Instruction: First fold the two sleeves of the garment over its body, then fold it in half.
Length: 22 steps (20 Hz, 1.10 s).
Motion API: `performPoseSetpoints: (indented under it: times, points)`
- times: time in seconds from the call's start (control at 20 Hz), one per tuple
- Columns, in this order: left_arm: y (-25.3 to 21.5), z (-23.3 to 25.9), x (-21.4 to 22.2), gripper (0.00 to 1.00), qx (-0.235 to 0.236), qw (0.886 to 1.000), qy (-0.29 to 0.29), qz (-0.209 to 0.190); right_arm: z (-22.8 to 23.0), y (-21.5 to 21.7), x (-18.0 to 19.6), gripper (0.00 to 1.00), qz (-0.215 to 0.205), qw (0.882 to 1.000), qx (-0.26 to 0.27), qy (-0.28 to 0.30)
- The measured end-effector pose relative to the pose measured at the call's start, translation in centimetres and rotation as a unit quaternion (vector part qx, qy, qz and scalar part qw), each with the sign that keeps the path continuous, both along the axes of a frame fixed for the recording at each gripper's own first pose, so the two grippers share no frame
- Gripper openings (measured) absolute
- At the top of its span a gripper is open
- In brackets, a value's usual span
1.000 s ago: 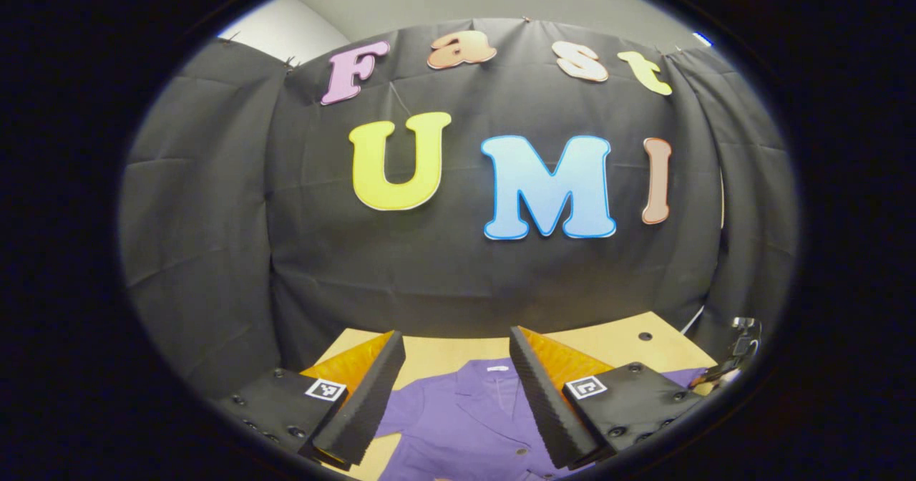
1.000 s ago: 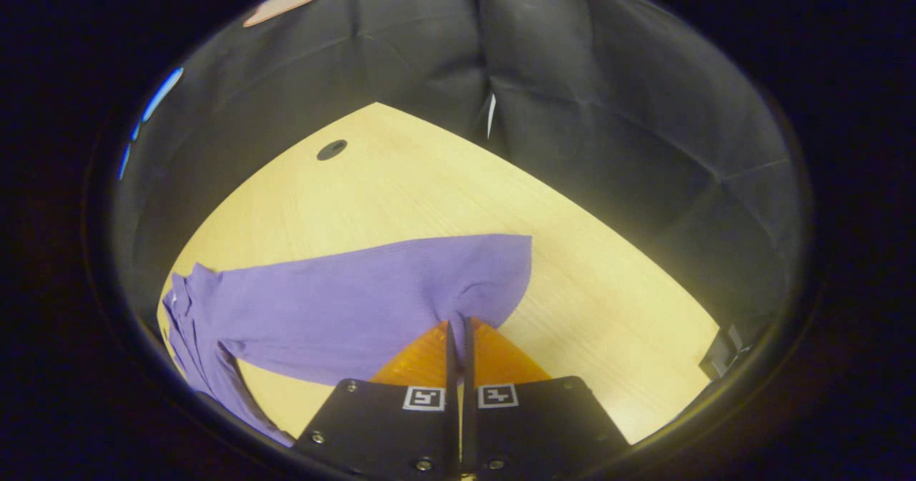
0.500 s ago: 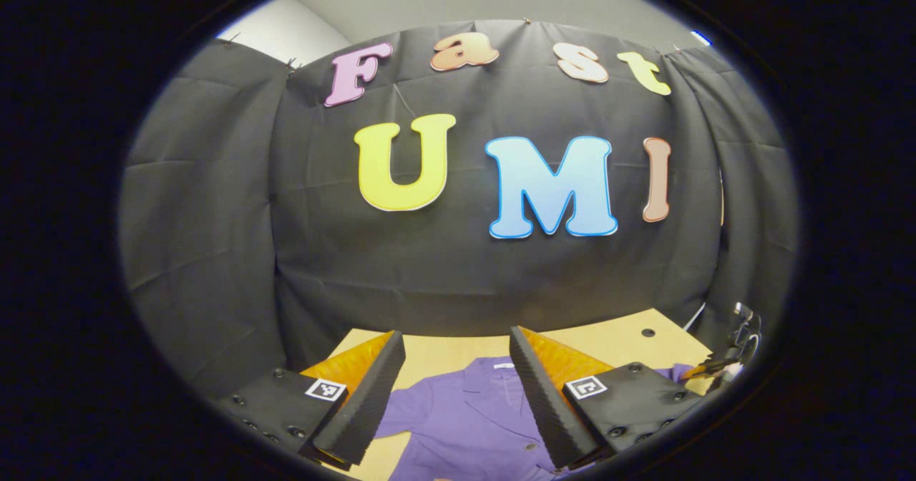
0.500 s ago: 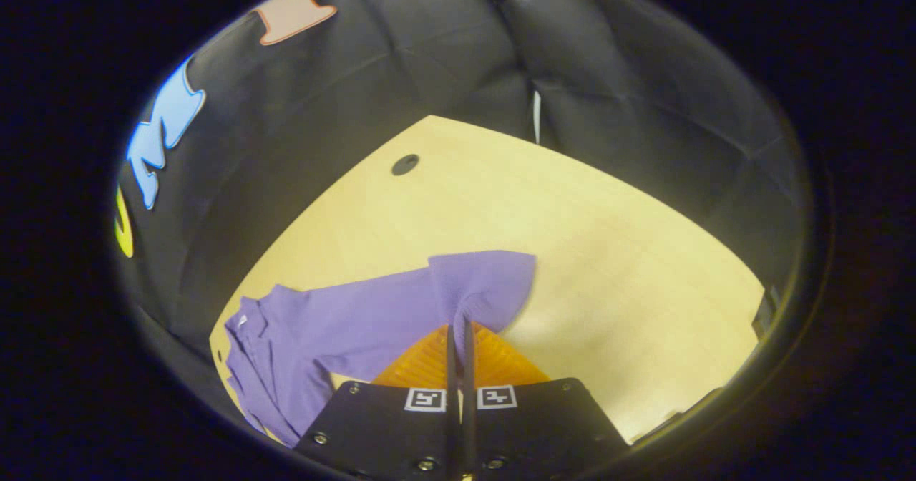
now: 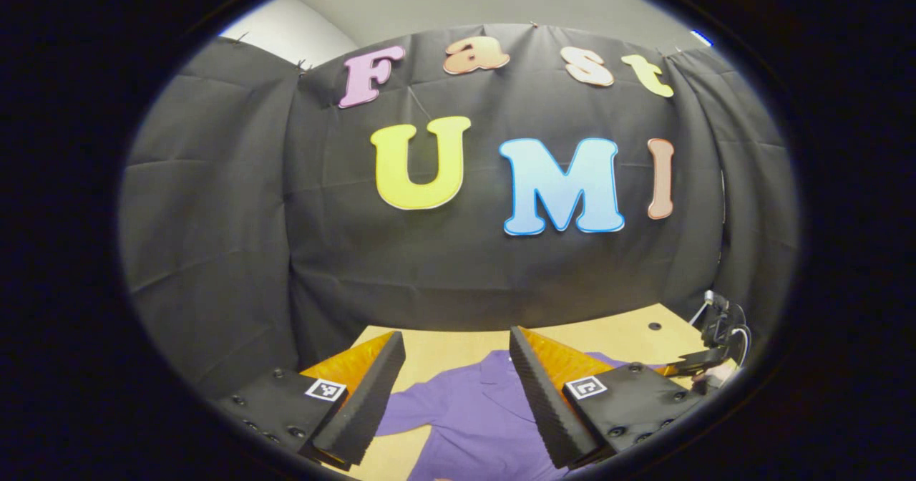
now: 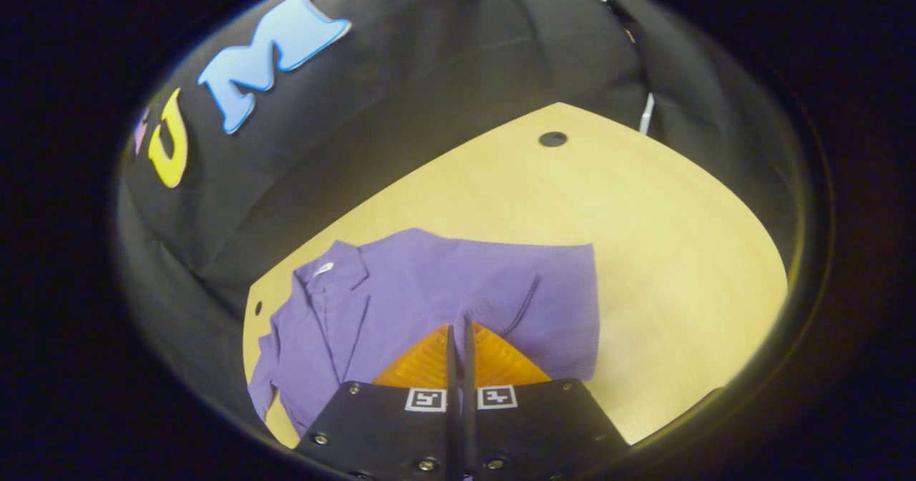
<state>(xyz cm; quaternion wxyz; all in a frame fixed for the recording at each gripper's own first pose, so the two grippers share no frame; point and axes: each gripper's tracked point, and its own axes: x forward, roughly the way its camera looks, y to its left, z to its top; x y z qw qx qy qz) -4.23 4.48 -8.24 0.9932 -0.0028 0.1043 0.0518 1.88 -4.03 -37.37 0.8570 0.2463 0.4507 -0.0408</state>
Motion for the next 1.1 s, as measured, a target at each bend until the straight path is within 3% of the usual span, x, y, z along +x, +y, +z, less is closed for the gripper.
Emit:
performPoseSetpoints:
  times: [0.55,0.9,0.95,1.1]
  points:
    - [9.9,0.4,-3.8,0.93,0.011,0.999,0.001,0.051,2.3,14.7,2.5,0.01,0.081,0.996,0.028,-0.024]
    - [18.8,-0.8,-7.8,0.93,0.030,0.992,0.015,0.118,1.8,27.9,3.2,0.02,0.172,0.984,0.050,-0.019]
    - [20.0,-0.9,-8.4,0.93,0.029,0.991,0.018,0.130,1.6,29.6,3.2,0.05,0.184,0.981,0.055,-0.015]
    - [23.4,-1.4,-10.3,0.93,0.031,0.985,0.025,0.165,0.8,34.7,3.0,0.02,0.220,0.974,0.060,-0.008]
